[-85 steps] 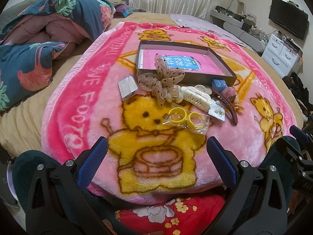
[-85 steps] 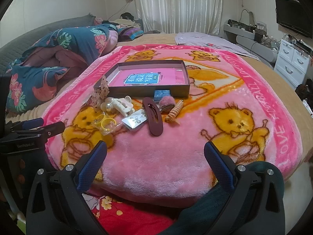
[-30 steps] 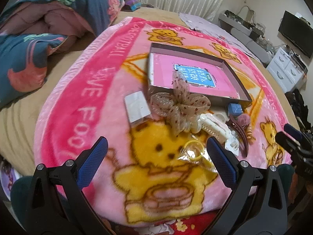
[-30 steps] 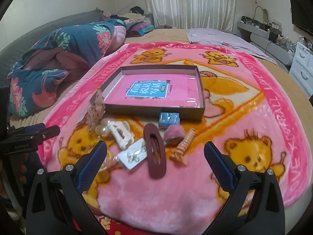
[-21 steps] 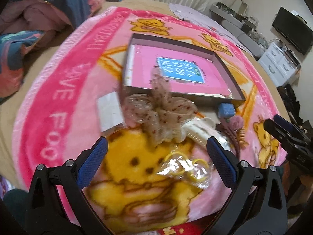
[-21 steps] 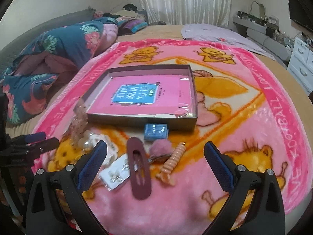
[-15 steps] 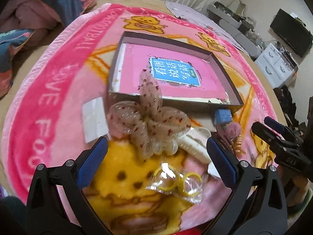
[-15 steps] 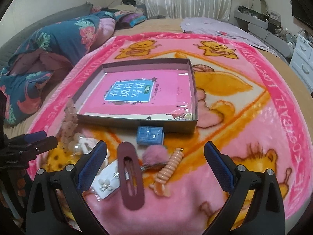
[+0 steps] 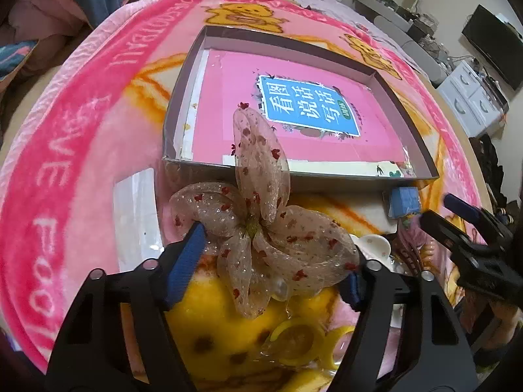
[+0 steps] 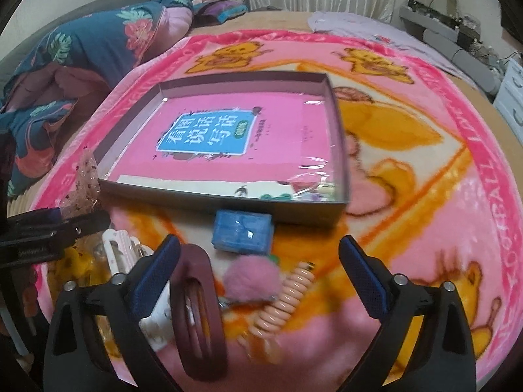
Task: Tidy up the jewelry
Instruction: 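Grasp the beige bow clip with left gripper while right grasps the blue box, then carry the bow clip into the box lid while right gripper releases the blue box there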
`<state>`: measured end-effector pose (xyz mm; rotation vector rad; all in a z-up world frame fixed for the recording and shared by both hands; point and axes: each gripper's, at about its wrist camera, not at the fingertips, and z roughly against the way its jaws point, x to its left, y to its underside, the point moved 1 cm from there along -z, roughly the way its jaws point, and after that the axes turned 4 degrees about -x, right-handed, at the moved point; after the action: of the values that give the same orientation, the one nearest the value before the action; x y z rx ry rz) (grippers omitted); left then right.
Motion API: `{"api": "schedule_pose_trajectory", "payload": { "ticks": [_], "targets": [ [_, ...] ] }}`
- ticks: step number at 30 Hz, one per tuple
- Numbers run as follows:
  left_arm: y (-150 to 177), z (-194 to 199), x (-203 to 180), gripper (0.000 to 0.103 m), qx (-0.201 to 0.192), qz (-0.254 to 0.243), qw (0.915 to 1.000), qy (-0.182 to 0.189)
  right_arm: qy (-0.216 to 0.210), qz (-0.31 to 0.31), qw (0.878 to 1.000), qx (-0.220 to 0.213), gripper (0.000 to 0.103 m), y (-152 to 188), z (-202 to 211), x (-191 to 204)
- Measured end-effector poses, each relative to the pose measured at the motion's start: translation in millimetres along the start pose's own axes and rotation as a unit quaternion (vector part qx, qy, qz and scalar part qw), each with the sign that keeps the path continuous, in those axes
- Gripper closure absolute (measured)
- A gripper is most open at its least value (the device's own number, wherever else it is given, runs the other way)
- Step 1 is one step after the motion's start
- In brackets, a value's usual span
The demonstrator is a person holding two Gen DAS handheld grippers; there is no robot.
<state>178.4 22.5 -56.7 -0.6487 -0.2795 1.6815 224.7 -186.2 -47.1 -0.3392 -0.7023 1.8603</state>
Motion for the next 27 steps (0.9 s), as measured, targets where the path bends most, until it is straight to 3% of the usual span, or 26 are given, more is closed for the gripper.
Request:
{"api": "schedule_pose_trajectory", "payload": {
  "ticks": [4,6,11,18,27],
  "targets": [
    [-0.4,5.5,0.8,0.061,-0.01,-0.007,0.9999,0.0,-0.008,-0.019,0.999,0.024,0.029,-2.8,-21.2,-0.3],
    [0.4,9.4,1.3,0.074,-0.018,-0.012,0.9997,-0.006,-0.013,-0.029,0.999,0.032,0.036,-3.4,-27.9,-2.2],
    [0.5,14.5,6.1,0.082,-0.021,-0.008,0.9997,-0.002,-0.017,-0.023,0.999,0.034,0.058,-0.5,-32.7,-2.1],
    [2.7,32.9,2.6,0.093,-0.04,-0.009,0.9992,0.0,-0.027,-0.022,0.999,-0.006,0.058,4.5,-7.5,-7.3],
    [-4.4,61.0,-19.3,0.093,-0.069,-0.028,0.9971,0.016,-0.022,-0.05,0.996,-0.07,0.058,12.1,46.8,-28.1]
  ]
}}
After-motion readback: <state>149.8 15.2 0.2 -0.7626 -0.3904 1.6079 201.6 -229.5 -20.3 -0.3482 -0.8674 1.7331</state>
